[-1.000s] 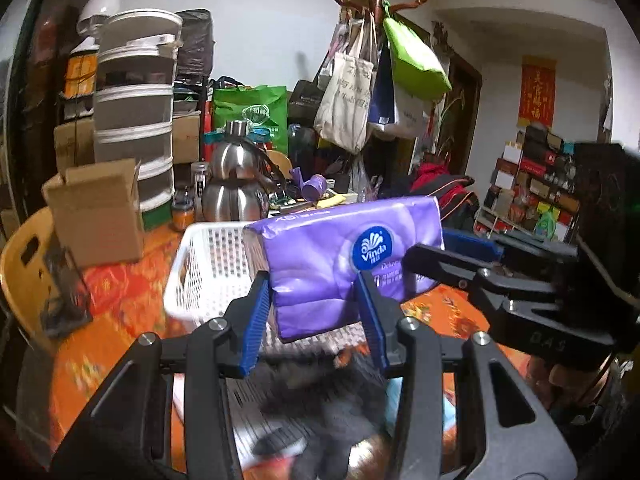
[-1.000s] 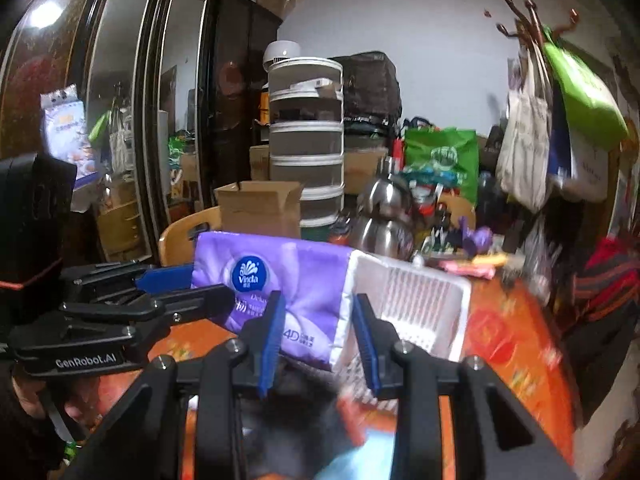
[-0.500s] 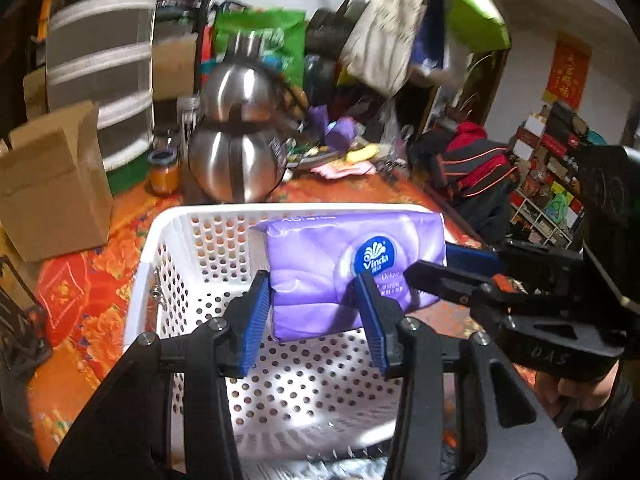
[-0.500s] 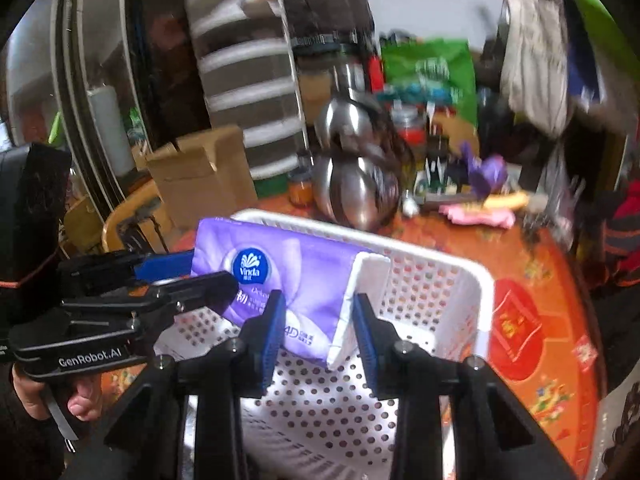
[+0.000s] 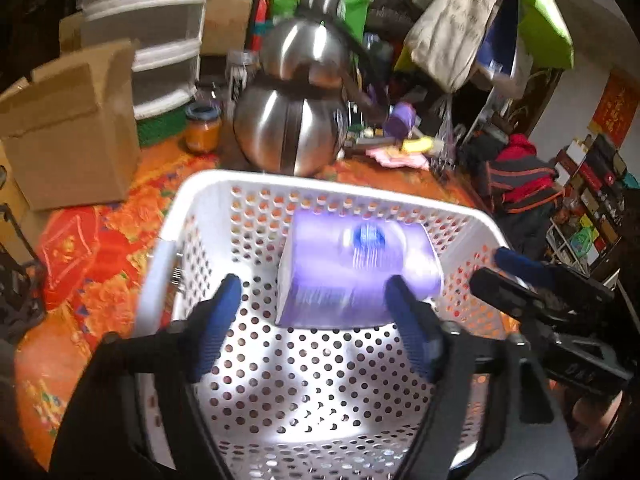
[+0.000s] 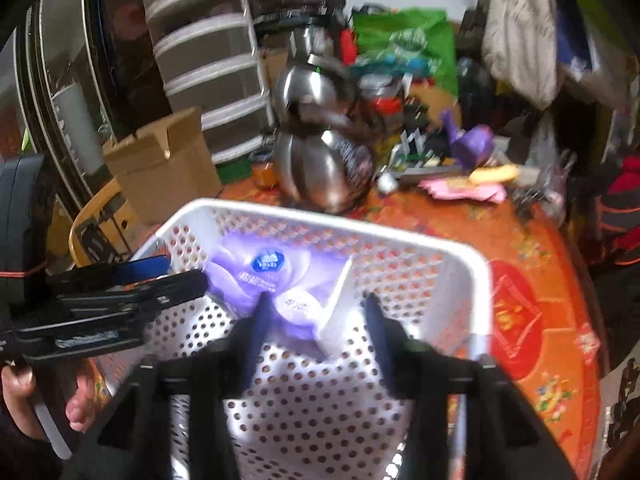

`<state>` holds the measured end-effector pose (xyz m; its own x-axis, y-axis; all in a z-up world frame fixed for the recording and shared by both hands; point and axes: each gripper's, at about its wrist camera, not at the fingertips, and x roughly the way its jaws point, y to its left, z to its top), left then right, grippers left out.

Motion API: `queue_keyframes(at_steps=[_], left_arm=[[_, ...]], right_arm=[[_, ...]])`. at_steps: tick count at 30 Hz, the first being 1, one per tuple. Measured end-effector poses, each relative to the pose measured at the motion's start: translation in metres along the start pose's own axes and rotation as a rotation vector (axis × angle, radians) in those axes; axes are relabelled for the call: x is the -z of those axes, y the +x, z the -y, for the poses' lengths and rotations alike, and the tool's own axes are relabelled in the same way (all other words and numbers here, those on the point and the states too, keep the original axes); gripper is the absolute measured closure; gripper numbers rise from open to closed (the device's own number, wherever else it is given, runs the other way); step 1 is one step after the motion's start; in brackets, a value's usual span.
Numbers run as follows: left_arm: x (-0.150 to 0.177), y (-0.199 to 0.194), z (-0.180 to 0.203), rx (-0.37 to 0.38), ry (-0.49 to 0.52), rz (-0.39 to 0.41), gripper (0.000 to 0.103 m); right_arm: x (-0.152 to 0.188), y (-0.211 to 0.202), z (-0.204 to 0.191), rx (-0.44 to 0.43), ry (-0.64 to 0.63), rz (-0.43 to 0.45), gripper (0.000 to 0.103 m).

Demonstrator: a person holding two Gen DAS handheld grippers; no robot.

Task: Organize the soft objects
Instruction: 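Lower the purple tissue pack into the white basket and open both grippers, then move both grippers to the gray knit gloves and close on them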

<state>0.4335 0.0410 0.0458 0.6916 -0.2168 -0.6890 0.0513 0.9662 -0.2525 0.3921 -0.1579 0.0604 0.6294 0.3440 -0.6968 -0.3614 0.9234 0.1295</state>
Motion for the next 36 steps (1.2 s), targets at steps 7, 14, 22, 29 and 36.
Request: queue_keyframes(at_steps=[7, 14, 22, 29, 36], left_arm=[[0.006, -0.051, 0.02, -0.052, 0.078, 0.094, 0.006], [0.041, -0.095, 0.018, -0.073, 0.064, 0.1, 0.006], [0.14, -0.154, -0.005, -0.042, 0.038, 0.143, 0.006], [0.237, -0.155, -0.012, -0.013, -0.011, 0.086, 0.006], [0.285, -0.145, 0.001, -0.034, 0.025, 0.006, 0.007]], right_arm=[[0.001, -0.026, 0.001, 0.022, 0.002, 0.04, 0.03], [0.027, -0.055, -0.001, -0.004, 0.029, 0.069, 0.03], [0.113, -0.122, -0.007, 0.005, 0.036, 0.15, 0.02], [0.197, -0.121, -0.025, -0.04, 0.035, 0.1, 0.019], [0.209, -0.109, -0.037, -0.092, 0.031, 0.083, 0.021]])
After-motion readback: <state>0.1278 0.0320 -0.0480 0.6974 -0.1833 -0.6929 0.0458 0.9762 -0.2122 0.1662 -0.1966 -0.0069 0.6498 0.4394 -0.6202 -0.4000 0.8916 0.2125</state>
